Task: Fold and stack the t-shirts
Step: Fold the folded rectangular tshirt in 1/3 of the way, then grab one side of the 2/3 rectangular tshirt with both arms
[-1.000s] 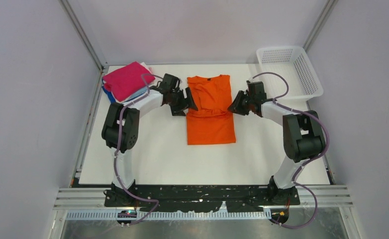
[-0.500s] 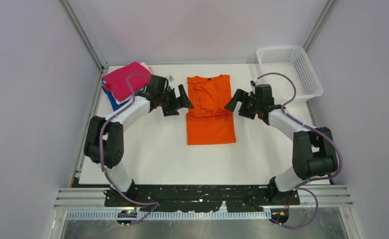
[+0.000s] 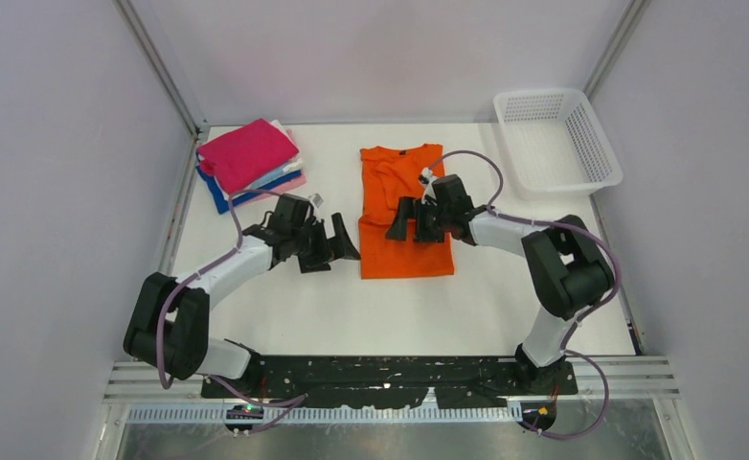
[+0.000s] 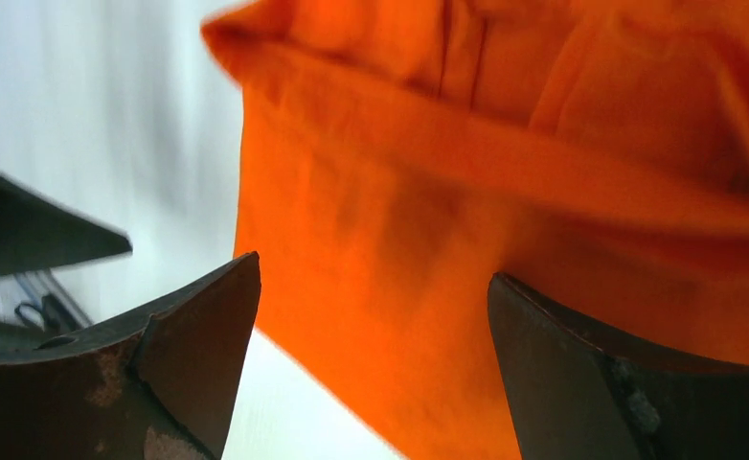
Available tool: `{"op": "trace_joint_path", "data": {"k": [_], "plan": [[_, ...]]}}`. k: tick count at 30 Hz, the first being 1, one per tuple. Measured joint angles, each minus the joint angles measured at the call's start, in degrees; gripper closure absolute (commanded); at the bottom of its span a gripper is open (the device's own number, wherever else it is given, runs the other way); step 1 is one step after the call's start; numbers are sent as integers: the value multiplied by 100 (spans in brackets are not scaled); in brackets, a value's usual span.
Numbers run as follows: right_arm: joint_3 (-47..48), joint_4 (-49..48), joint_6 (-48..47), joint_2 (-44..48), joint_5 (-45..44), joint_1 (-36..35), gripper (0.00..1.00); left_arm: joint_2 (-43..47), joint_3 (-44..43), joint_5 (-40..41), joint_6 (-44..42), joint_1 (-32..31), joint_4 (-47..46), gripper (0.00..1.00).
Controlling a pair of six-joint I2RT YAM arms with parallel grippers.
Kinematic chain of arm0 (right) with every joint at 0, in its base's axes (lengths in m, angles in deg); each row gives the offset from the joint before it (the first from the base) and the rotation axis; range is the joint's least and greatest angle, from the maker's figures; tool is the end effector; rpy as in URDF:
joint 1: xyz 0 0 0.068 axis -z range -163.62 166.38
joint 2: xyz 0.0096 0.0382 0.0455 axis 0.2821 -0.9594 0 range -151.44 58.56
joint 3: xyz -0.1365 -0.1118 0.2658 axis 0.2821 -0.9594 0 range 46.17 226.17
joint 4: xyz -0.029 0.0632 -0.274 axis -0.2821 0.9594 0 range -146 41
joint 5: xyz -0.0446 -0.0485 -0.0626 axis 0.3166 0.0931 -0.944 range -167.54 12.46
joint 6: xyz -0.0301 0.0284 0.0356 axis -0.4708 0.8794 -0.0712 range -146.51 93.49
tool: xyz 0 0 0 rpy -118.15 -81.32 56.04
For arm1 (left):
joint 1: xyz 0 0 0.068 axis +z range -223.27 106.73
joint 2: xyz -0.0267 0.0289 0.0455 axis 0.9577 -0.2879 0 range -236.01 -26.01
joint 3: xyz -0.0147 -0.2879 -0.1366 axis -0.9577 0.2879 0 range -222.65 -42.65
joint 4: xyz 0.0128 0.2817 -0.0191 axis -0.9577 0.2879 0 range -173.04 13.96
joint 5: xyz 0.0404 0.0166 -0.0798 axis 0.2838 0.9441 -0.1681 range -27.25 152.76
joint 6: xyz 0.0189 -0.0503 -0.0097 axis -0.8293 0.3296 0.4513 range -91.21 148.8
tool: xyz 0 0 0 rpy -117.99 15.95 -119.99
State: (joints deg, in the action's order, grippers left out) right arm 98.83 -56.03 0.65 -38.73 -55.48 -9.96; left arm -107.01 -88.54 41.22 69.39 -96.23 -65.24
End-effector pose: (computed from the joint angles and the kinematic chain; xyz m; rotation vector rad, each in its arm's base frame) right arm 0.3245 0.1760 0.2015 -0.1826 2.4556 0.8894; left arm 0.2616 -0.1255 0.2302 -0.2385 2.6375 -0.8944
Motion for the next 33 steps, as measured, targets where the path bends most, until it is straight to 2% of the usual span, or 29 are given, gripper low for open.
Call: {"op": "trace_joint_path", "data": {"k": [6, 11, 16, 20, 27, 33], "plan": [[1416, -26, -7, -1156, -267, 48, 5, 103, 175, 90, 92, -4, -52, 0], [2505, -26, -4, -1705, -380, 197, 5, 87, 236, 98, 105, -66, -52, 0], [2621, -55, -15, -1670, -402, 485, 5, -68, 225, 105, 122, -195, -98, 0], [1661, 0, -76, -848, -557, 684, 4, -295, 164, 164, 149, -365, -122, 8], [-1255, -439, 81, 2245, -612, 1329, 5, -750, -70, 334, 267, -629, -149, 35], [-2686, -238, 170, 3305, -767, 1434, 4, -1069, -190, 437, 297, -741, -175, 43]]}}
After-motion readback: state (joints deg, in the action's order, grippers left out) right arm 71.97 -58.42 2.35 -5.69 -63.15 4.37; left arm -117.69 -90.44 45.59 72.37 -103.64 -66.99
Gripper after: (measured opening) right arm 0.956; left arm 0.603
